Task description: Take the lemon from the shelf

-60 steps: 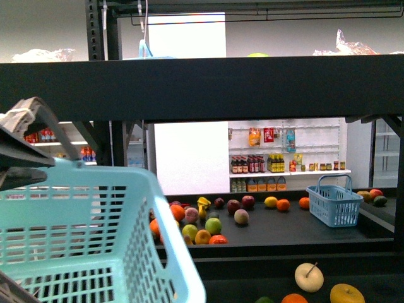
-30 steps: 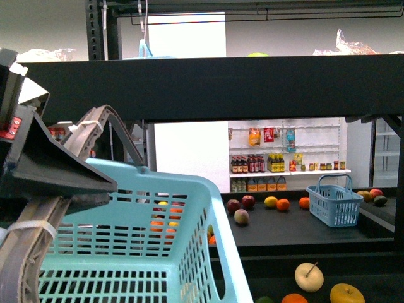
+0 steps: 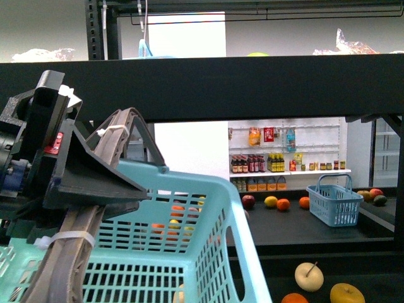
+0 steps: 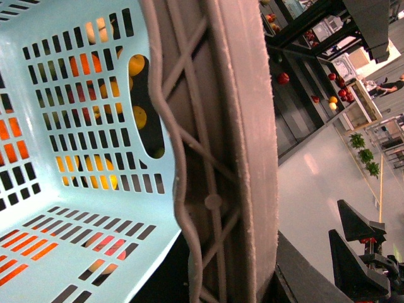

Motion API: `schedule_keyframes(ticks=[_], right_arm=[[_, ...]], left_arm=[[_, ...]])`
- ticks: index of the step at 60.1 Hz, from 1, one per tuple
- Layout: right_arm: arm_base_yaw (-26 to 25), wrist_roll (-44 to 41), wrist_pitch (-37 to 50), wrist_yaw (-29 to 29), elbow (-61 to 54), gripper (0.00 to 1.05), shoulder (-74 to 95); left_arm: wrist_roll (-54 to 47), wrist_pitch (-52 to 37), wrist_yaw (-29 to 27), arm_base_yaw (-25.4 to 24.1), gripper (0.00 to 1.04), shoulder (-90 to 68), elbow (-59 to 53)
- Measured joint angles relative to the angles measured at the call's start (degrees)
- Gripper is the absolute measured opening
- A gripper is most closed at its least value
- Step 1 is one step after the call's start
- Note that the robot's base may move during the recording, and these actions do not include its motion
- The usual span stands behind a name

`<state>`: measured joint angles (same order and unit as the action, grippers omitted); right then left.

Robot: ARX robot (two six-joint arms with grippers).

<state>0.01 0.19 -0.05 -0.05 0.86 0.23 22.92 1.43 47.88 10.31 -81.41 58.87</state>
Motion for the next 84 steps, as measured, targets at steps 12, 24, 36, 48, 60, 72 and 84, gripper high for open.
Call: schedule_keyframes(ticks=[12, 24, 36, 48, 60, 72, 84], right_arm=[[0.0, 0.0, 0.0, 0.0, 0.0, 1.02, 0.0], [2.8, -2.0, -3.0, 9.1, 0.8, 1.02, 2.3], [-3.3, -2.6, 4.0, 10.4, 5.0, 1.02, 27.4], [-11.3, -4.3, 18.8, -2.8, 16.2, 1.02, 59.1], [-13.1, -8.1, 25.4, -5.7, 28.6, 1.02, 90.3], [-7.4, -9.7, 28.9, -2.4, 41.9, 1.02, 116.5], [-1.1, -7.3, 27.9, 4.4, 51.8, 1.02, 130.5]], left_arm=[[3.5, -3.1, -1.7, 2.8, 0.16, -2.4, 0.0], [3.6, -3.4, -5.0, 4.3, 0.16, -4.2, 0.0], [3.8, -3.3, -5.3, 4.3, 0.16, -4.3, 0.0], [3.9, -3.3, -5.3, 4.3, 0.16, -4.3, 0.0], [3.9, -3.3, -5.3, 4.4, 0.16, -4.3, 0.0], [4.0, -3.3, -5.2, 4.5, 0.16, -4.3, 0.0], [3.9, -3.3, -5.2, 4.5, 0.16, -4.3, 0.0]])
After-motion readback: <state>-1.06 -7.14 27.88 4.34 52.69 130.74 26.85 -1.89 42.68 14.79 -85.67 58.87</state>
